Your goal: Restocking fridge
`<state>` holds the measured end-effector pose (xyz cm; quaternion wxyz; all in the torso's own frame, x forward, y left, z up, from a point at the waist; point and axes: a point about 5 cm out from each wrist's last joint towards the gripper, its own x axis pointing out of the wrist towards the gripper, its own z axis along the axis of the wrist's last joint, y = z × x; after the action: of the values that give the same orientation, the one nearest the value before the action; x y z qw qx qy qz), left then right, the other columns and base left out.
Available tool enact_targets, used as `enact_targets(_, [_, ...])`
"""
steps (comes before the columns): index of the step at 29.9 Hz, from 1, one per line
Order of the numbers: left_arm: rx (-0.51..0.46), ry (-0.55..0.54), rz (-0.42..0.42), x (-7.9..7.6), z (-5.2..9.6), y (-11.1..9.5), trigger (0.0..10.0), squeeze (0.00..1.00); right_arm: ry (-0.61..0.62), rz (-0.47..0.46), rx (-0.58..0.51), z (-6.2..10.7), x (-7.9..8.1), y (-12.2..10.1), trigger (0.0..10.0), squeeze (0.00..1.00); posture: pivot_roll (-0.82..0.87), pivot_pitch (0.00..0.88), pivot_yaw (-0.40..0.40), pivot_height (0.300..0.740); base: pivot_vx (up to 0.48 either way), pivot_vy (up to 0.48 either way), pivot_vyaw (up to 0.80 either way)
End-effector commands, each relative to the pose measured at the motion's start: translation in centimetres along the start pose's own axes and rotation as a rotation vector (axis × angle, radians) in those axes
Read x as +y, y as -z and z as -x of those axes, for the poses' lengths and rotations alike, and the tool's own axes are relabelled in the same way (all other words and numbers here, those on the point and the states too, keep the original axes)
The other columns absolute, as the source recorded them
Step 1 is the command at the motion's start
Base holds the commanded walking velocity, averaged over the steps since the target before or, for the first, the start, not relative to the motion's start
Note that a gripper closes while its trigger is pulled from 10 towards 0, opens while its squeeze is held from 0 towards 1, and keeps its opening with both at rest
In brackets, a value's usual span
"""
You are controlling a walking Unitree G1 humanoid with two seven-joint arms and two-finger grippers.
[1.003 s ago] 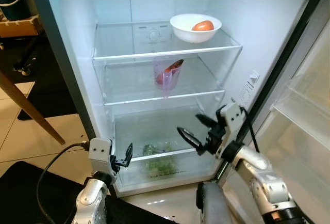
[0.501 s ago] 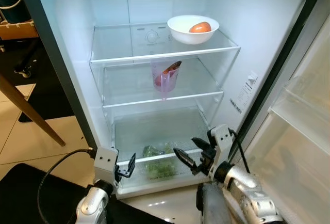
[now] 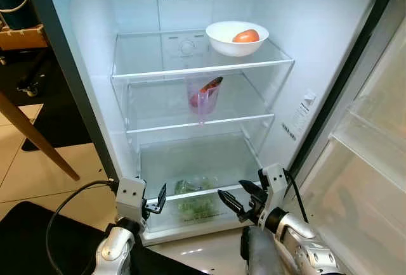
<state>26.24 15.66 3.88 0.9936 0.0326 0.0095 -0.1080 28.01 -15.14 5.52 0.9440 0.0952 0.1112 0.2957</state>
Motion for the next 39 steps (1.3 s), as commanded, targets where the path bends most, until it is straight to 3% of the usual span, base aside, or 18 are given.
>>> enact_targets(1, [0.01, 0.009, -0.009, -0.3, 0.1, 0.3, 10.0, 0.0, 0.012, -0.014, -0.01, 0.2, -0.3, 0.2, 10.0, 0.0, -0.04, 0.027, -0.008, 0.491, 0.0, 0.0, 0.0])
enact_targets(12, [0.04, 0.015, -0.014, -0.4, 0.5, 1.0, 10.0, 0.0, 0.014, -0.014, 0.0, 0.2, -0.6, 0.7, 10.0, 0.0, -0.04, 0.017, -0.013, 0.546, 0.0, 0.0, 0.0])
enact_targets(18, [0.059, 0.023, -0.02, -0.5, 0.8, 1.5, 10.0, 0.0, 0.055, -0.013, 0.044, 0.5, -1.2, 1.8, 10.0, 0.0, -0.04, 0.013, -0.016, 0.551, 0.0, 0.0, 0.0])
enact_targets(27, [0.085, 0.033, -0.028, -0.7, 1.2, 2.1, 10.0, 0.0, 0.045, -0.047, 0.02, 0.9, -1.4, 2.2, 10.0, 0.0, -0.04, 0.014, -0.016, 0.565, 0.0, 0.0, 0.0])
enact_targets(39, [0.143, 0.046, -0.042, -0.9, 2.2, 3.5, 10.0, 0.0, 0.181, -0.097, 0.153, 2.9, -2.8, 5.9, 10.0, 0.0, -0.04, 0.014, -0.015, 0.609, 0.0, 0.0, 0.0])
